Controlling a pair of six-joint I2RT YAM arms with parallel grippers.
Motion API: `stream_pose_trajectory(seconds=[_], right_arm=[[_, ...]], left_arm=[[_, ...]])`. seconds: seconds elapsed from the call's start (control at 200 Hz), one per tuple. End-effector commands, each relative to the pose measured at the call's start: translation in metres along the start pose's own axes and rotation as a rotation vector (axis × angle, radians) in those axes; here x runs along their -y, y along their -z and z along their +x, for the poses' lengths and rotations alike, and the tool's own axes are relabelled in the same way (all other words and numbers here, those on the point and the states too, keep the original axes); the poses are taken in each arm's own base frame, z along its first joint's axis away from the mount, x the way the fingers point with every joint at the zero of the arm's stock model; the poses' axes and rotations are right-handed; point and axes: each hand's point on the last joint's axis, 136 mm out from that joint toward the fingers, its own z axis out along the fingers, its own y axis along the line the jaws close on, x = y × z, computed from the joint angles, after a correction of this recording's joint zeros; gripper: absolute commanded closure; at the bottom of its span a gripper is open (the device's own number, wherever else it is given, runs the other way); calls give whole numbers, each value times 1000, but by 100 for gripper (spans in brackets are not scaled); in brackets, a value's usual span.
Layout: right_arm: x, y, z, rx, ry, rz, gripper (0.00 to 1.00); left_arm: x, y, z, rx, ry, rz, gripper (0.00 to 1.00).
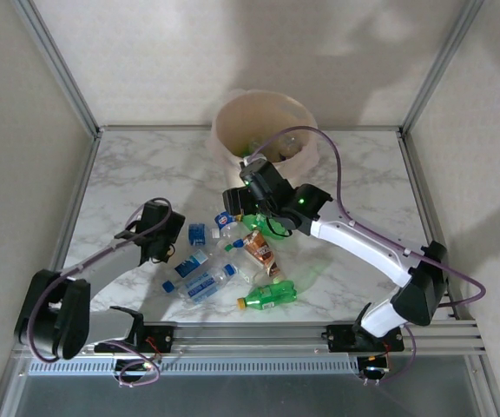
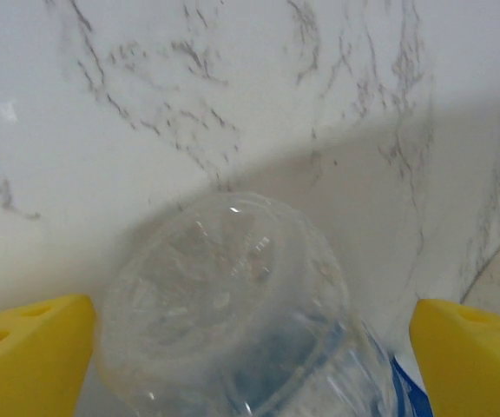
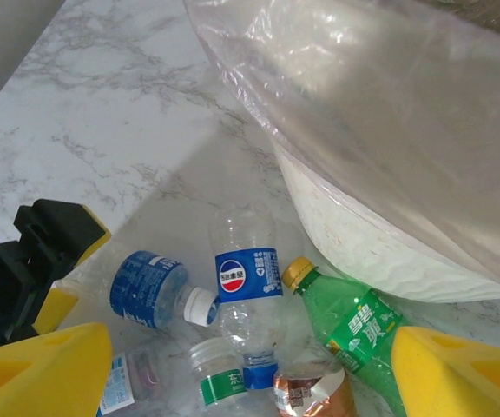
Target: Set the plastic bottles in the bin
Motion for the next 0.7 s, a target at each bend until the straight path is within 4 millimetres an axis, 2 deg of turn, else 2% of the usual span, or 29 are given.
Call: stream_pose_trajectory(seconds=[0.0, 0.29, 0.486, 0.696], right_arm=[[-6, 3, -5, 4, 7, -2, 16], [-4, -2, 1, -11, -5, 7, 18], [-1, 0, 2, -7, -8, 19, 20], [1, 0, 3, -3, -17, 24, 21]], left_arm=[[9, -8, -4, -6, 41, 12, 10], [17, -17, -8, -16, 29, 7, 17], [14, -18, -10, -13, 32, 8, 24], [21, -14, -12, -17, 26, 35, 31]])
